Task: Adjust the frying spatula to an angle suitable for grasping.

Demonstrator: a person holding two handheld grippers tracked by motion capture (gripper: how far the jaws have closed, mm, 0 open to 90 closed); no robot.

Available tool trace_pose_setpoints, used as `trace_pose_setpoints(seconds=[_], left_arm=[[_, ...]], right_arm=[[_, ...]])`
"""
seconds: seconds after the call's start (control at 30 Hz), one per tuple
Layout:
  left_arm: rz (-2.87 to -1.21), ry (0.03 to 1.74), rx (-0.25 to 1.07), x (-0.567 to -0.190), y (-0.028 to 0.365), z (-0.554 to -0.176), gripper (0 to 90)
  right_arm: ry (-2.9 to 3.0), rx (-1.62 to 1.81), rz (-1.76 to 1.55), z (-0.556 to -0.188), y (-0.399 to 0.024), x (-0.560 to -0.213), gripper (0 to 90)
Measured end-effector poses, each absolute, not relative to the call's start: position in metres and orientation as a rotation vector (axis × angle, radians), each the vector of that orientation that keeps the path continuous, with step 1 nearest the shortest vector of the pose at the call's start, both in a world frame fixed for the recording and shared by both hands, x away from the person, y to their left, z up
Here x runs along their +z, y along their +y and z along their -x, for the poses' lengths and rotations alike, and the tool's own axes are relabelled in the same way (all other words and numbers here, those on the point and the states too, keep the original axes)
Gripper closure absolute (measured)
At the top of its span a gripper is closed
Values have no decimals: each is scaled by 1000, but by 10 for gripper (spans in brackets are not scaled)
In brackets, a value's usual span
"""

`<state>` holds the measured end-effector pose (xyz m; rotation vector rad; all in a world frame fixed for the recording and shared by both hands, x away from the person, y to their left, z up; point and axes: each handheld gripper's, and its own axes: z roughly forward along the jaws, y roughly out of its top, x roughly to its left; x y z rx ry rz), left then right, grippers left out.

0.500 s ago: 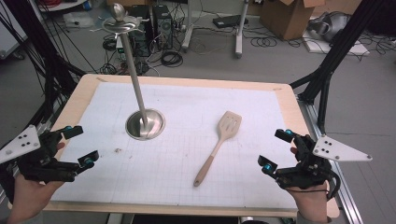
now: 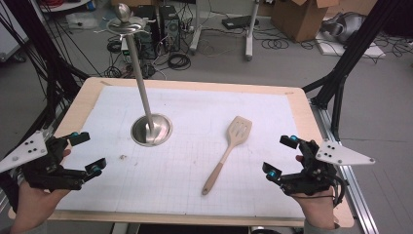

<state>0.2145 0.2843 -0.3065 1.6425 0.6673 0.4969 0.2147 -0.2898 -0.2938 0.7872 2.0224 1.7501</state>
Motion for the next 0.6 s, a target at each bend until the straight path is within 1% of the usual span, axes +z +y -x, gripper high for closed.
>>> trace_pose_setpoints(seconds=[0.1, 0.33, 0.47, 0.53, 0.57, 0.6], left_arm=[[-1643, 669, 497, -307, 283, -215, 52], [-1655, 684, 492, -311, 284, -216, 52], [-1652, 698, 492, -313, 287, -216, 52], [-1648, 699, 491, -314, 288, -215, 52], [-1648, 700, 492, -314, 288, -214, 52], [-1646, 702, 492, -314, 289, -214, 52]], right_arm=[[2046, 1744, -787, -218, -286, -298, 21], [2102, 1722, -770, -226, -278, -306, 57], [2124, 1702, -783, -232, -274, -311, 58], [2135, 1696, -778, -235, -272, -314, 87], [2145, 1692, -777, -236, -271, -315, 136], [2154, 1697, -770, -237, -270, -316, 159]])
